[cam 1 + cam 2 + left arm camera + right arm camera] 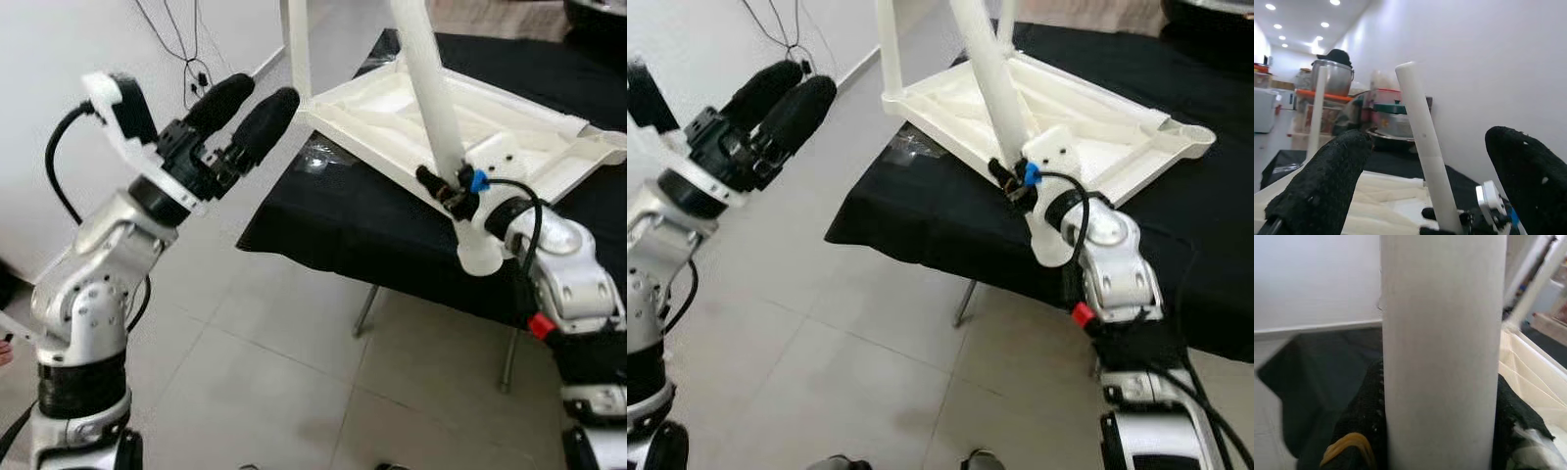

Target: Building children table

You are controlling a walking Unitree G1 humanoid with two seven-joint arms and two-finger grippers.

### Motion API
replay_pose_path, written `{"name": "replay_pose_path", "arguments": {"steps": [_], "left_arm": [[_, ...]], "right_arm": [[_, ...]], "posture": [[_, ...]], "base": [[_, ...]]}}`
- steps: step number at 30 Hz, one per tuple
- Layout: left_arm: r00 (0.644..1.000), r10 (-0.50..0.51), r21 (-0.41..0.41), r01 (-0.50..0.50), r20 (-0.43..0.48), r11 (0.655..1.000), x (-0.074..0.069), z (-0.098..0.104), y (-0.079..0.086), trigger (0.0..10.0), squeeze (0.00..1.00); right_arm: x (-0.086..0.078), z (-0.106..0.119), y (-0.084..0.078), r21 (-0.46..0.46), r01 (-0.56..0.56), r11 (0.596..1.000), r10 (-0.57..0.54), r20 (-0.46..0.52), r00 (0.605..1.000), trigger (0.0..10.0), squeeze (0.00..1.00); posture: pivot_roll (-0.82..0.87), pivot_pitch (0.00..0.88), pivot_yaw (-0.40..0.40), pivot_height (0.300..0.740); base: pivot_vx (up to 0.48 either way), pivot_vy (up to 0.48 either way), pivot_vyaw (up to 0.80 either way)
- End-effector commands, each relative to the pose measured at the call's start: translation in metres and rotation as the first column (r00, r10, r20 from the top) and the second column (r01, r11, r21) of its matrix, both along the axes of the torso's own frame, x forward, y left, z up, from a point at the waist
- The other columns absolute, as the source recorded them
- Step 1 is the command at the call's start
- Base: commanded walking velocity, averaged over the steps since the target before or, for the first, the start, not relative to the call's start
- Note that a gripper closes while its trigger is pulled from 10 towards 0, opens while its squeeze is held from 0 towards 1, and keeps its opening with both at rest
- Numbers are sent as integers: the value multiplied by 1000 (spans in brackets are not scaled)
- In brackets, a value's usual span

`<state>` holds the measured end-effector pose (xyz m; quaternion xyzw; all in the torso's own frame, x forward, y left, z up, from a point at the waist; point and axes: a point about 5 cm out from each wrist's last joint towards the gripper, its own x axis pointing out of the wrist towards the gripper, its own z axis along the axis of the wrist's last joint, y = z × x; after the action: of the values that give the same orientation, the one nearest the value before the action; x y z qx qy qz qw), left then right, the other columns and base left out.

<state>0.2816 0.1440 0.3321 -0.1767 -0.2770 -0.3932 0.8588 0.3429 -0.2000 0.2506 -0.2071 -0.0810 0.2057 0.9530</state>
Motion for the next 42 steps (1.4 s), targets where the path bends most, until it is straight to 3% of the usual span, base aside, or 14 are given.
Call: {"name": "replay_pose_path", "arguments": {"steps": [1, 4, 9, 10, 12, 13, 23, 26, 27, 36, 42], "left_arm": [[1000, 3, -2, -3, -18, 1000, 4, -1, -2, 10000, 1000], [1000, -1, -27, 0, -28, 1000, 10, 2, -9, 10000, 1000], [998, 7, -43, -10, -63, 999, 17, 2, -13, 10000, 1000], [997, 11, -41, -14, -72, 999, 19, 0, -15, 10000, 51], [997, 10, -39, -14, -78, 999, 20, -1, -16, 10000, 51], [996, 20, -28, -22, -89, 999, 22, -3, -17, 10000, 0], [992, 11, 52, -4, -126, 999, 27, -17, -30, 10000, 0], [994, -6, 97, 17, -106, 995, 26, -17, -39, 10000, 0], [994, -58, 129, 69, -91, 989, 22, -16, -49, 10000, 0], [994, -80, 196, 93, -73, 976, 19, -19, -56, 10000, 0], [999, -20, 218, 28, -37, 976, 21, -15, -55, 10000, 0]], "right_arm": [[-6, 8, 8, 30, -67, 997, 66, 32, 997, 10000, 0], [-12, 20, 16, 132, -170, 977, 163, 65, 985, 10000, 0], [-20, 25, 24, 147, -276, 950, 266, 83, 960, 10000, 0], [-21, 24, 26, 146, -290, 946, 280, 85, 956, 10000, 0], [-22, 24, 27, 145, -297, 944, 287, 85, 954, 10000, 0], [-24, 23, 31, 138, -309, 941, 300, 84, 950, 10000, 0], [-29, 15, 54, 110, -374, 921, 369, 64, 927, 10000, 0], [-29, 12, 66, 113, -397, 911, 393, 55, 918, 10000, 0], [-25, 11, 72, 116, -394, 912, 391, 49, 919, 10000, 0], [-21, 11, 75, 110, -378, 919, 375, 42, 926, 10000, 0], [-22, 10, 75, 101, -379, 920, 377, 37, 925, 10000, 0]], "posture": [[-65, 79, 48, 740], [-73, 77, 52, 740], [-78, 76, 54, 740], [-78, 76, 54, 740], [-78, 76, 54, 740], [-75, 79, 57, 740], [-74, 82, 58, 740], [-70, 81, 57, 740], [-66, 82, 58, 740], [-66, 82, 57, 740], [-68, 90, 57, 740]], "base": [[0, 0, 0], [0, 0, 0], [0, 0, 0], [0, 0, 0], [0, 0, 0], [0, 0, 0], [0, 0, 0], [0, 0, 0], [0, 0, 0], [0, 0, 0], [0, 0, 0]]}}
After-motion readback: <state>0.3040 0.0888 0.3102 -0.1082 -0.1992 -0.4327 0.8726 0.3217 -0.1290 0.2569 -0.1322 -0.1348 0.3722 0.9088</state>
